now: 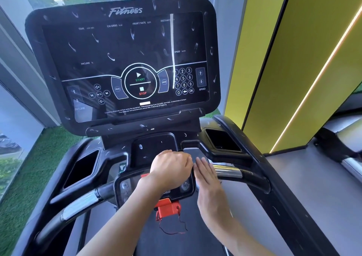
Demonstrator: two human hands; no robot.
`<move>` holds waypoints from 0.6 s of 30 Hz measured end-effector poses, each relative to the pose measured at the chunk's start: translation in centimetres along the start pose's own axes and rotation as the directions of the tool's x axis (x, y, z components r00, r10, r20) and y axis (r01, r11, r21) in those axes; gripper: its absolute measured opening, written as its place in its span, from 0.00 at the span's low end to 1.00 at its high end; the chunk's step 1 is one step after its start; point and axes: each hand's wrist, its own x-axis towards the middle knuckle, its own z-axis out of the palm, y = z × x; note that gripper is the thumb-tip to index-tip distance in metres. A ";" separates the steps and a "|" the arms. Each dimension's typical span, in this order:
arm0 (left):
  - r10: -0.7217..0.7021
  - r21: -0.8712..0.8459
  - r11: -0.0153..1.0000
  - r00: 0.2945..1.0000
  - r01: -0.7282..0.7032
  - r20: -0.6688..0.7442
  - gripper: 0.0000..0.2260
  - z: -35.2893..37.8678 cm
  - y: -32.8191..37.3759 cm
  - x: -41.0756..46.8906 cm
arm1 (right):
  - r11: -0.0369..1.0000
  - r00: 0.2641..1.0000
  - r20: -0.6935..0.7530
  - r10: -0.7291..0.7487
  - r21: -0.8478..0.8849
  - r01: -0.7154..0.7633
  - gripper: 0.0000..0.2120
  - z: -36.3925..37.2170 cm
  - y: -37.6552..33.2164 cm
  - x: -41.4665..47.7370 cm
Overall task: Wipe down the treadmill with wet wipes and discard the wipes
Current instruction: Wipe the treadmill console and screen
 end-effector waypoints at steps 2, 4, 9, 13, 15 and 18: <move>0.004 -0.011 1.000 1.000 -0.004 0.002 0.14 0.0 0.0 0.0 | 0.995 0.995 0.011 -0.100 -0.013 0.100 0.37 -0.5 1.2 -0.1; -0.009 -0.010 1.000 1.000 0.009 0.014 0.15 0.0 -0.1 -0.1 | 0.994 0.995 0.038 -0.087 -0.063 0.089 0.37 -1.3 3.0 0.4; 0.006 0.012 1.000 1.000 -0.006 0.002 0.15 -0.4 0.2 -0.2 | 1.000 1.000 0.001 0.016 0.008 -0.016 0.33 -0.2 0.6 0.9; 0.005 0.003 1.000 1.000 -0.005 -0.010 0.14 -0.3 0.0 -0.4 | 0.995 0.989 0.116 -0.096 -0.018 0.099 0.34 -2.1 3.1 1.3; -0.006 0.016 1.000 1.000 0.006 0.028 0.14 -0.1 -0.3 -0.2 | 0.998 0.989 0.146 0.003 -0.066 0.006 0.34 -3.5 5.0 1.6; -0.011 0.022 1.000 0.992 0.008 0.124 0.16 -0.3 0.0 0.4 | 0.996 0.992 0.111 0.068 -0.068 -0.060 0.31 -4.6 6.5 1.1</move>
